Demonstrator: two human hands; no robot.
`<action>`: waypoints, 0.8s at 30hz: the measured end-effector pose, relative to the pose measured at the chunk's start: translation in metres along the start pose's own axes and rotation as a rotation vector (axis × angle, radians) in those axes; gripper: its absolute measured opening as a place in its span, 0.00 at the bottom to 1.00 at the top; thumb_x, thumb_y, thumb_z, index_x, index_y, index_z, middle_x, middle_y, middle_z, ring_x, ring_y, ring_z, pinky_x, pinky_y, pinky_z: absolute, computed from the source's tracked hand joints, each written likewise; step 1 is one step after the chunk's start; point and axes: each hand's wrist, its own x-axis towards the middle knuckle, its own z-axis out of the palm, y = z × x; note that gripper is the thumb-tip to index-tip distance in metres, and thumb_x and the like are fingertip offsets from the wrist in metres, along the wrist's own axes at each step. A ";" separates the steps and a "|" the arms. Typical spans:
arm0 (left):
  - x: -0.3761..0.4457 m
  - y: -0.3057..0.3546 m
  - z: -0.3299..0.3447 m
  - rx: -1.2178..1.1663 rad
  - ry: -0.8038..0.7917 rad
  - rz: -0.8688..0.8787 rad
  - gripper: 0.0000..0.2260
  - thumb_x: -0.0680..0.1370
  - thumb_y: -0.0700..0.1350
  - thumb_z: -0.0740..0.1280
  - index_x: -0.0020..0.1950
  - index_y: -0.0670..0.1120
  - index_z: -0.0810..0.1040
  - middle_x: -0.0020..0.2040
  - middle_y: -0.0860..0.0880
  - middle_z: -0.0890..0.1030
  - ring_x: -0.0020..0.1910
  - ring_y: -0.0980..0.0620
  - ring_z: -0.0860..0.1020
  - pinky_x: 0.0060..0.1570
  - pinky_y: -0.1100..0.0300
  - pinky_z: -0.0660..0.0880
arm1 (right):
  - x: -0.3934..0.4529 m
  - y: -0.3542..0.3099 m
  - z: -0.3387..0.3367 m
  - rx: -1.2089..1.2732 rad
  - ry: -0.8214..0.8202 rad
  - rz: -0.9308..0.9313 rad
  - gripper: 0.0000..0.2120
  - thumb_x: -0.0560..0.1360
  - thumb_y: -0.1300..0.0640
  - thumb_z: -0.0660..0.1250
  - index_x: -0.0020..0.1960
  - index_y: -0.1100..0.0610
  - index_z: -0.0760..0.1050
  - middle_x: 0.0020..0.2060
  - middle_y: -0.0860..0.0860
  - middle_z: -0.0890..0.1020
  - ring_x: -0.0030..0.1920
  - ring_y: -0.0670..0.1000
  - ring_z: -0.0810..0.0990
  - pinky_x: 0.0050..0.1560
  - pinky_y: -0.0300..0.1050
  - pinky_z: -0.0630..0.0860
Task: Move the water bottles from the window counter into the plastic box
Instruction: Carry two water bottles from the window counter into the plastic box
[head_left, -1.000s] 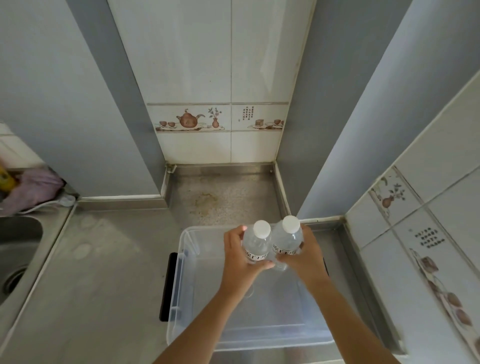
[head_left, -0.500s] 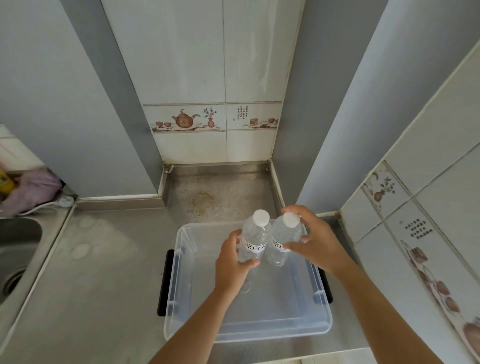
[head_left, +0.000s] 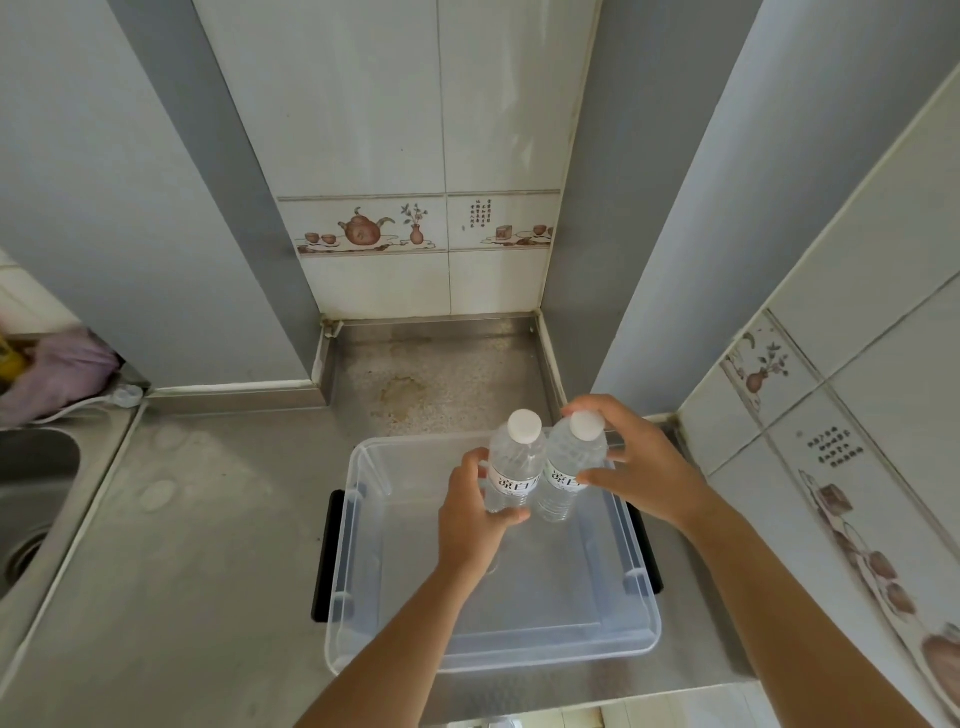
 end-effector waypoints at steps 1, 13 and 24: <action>0.000 0.001 -0.001 0.012 -0.010 0.001 0.34 0.60 0.49 0.80 0.61 0.59 0.67 0.56 0.57 0.76 0.50 0.53 0.79 0.50 0.53 0.77 | 0.000 0.000 0.000 -0.008 -0.003 0.000 0.32 0.65 0.65 0.77 0.59 0.37 0.70 0.58 0.38 0.75 0.62 0.42 0.73 0.59 0.47 0.77; 0.010 0.048 -0.051 0.116 -0.176 0.369 0.44 0.66 0.49 0.79 0.69 0.73 0.55 0.68 0.63 0.68 0.65 0.61 0.71 0.59 0.62 0.73 | -0.012 -0.001 -0.016 -0.100 0.024 -0.051 0.37 0.65 0.58 0.78 0.62 0.31 0.65 0.59 0.31 0.73 0.59 0.32 0.72 0.52 0.21 0.68; 0.023 0.062 -0.058 0.317 -0.288 0.567 0.39 0.67 0.43 0.78 0.70 0.63 0.62 0.67 0.59 0.70 0.60 0.60 0.73 0.55 0.55 0.77 | -0.018 0.011 0.000 -0.343 0.067 -0.099 0.39 0.69 0.57 0.75 0.61 0.25 0.57 0.61 0.36 0.73 0.56 0.43 0.77 0.54 0.29 0.72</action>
